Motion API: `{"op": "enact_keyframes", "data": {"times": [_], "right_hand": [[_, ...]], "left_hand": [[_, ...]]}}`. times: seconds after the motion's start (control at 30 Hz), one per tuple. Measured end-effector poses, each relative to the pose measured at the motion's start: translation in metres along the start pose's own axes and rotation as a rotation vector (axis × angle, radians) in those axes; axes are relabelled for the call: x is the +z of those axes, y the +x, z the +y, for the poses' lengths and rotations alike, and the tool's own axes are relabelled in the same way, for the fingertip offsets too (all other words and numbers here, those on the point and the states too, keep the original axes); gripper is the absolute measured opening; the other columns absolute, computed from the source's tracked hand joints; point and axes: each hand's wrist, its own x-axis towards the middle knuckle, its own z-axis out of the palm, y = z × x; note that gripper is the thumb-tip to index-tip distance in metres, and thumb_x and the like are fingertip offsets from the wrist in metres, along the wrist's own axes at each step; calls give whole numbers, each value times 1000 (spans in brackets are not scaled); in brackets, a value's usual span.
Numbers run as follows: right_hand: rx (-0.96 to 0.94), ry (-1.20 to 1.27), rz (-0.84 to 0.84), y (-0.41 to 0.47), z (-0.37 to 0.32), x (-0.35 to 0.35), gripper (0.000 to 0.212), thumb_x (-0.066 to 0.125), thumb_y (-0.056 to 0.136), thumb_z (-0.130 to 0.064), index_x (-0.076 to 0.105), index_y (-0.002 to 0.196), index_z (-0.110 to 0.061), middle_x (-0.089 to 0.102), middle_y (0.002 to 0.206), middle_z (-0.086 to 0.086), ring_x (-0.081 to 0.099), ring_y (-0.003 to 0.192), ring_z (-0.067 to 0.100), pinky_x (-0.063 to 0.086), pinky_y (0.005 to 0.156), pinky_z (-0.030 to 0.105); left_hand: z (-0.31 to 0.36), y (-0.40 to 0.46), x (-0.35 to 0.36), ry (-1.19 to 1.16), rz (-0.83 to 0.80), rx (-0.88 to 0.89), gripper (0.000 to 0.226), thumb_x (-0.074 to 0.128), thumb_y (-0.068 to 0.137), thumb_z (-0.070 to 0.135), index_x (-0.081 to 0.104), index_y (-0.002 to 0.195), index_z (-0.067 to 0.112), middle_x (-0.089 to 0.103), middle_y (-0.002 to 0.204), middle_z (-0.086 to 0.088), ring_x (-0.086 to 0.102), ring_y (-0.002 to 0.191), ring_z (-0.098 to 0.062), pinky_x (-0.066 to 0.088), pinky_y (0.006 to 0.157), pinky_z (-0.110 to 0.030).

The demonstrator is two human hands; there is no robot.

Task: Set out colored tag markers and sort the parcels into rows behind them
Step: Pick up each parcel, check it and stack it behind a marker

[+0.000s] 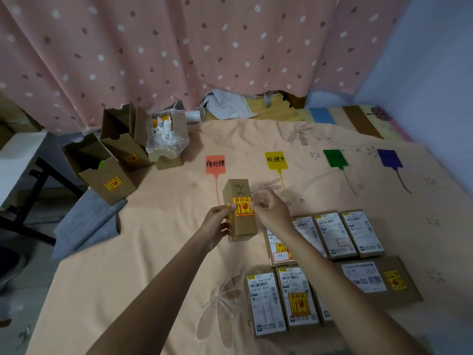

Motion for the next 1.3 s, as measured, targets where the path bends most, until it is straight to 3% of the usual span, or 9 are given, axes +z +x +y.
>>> {"op": "enact_keyframes", "data": {"times": [0.13,0.23,0.4,0.6,0.73,0.9,1.03,1.2,1.3], "right_hand": [[-210,-335,-56,-18,-21,10,49,56,91,-31,51,136,-14,50,140,2,49,127,21,45,97,34],[-161,-348,-44,-16,-20,17,55,58,87,-40,50,135,-15,46,142,0,43,131,22,46,95,35],[32,-31,-68,-3,-16,17,64,64,67,-62,61,117,-22,66,110,-3,65,100,16,54,83,35],[195,377,-175,19,-7,11,57,76,60,-65,70,104,-29,74,104,-5,68,103,16,56,90,38],[254,573,-311,18,-11,3,33,74,79,-46,69,103,-24,75,104,5,72,95,19,56,71,32],[303,713,-414,19,-7,-1,46,73,74,-52,72,110,-24,71,117,12,65,114,31,49,101,51],[307,785,-426,18,-5,-2,30,66,87,-43,70,108,-23,71,114,12,65,113,30,48,102,50],[318,810,-419,21,-4,4,60,75,70,-50,67,120,-19,66,125,16,61,121,34,45,106,53],[312,829,-425,25,-2,4,55,69,80,-46,63,126,-16,66,125,16,62,119,33,48,103,50]], "left_hand": [[0,4,6,-19,69,44,94,82,59,51,47,131,2,61,95,-9,53,76,-23,44,55,-28],[6,1,10,-30,74,107,78,72,69,56,58,122,1,65,97,-11,58,86,-26,47,66,-31],[15,1,4,-110,123,164,58,56,81,56,55,113,8,60,114,-7,60,106,-26,48,85,-35],[26,-3,8,-47,213,240,9,49,92,23,48,98,16,56,103,3,57,103,-19,40,83,-33],[28,-6,12,82,191,333,14,58,86,13,52,99,11,60,104,-2,57,96,-20,42,77,-31],[34,-5,1,94,16,308,30,74,69,32,59,90,17,65,101,-4,61,95,-23,41,85,-39],[38,-6,-3,52,-99,258,54,78,64,36,57,106,10,63,111,-10,62,105,-26,43,99,-44],[39,-3,-2,-13,-123,225,37,71,74,24,55,105,11,65,107,-8,63,100,-24,45,97,-39],[40,0,-1,-41,-145,179,31,71,80,23,54,105,13,68,105,-7,64,99,-24,47,93,-36]]}}
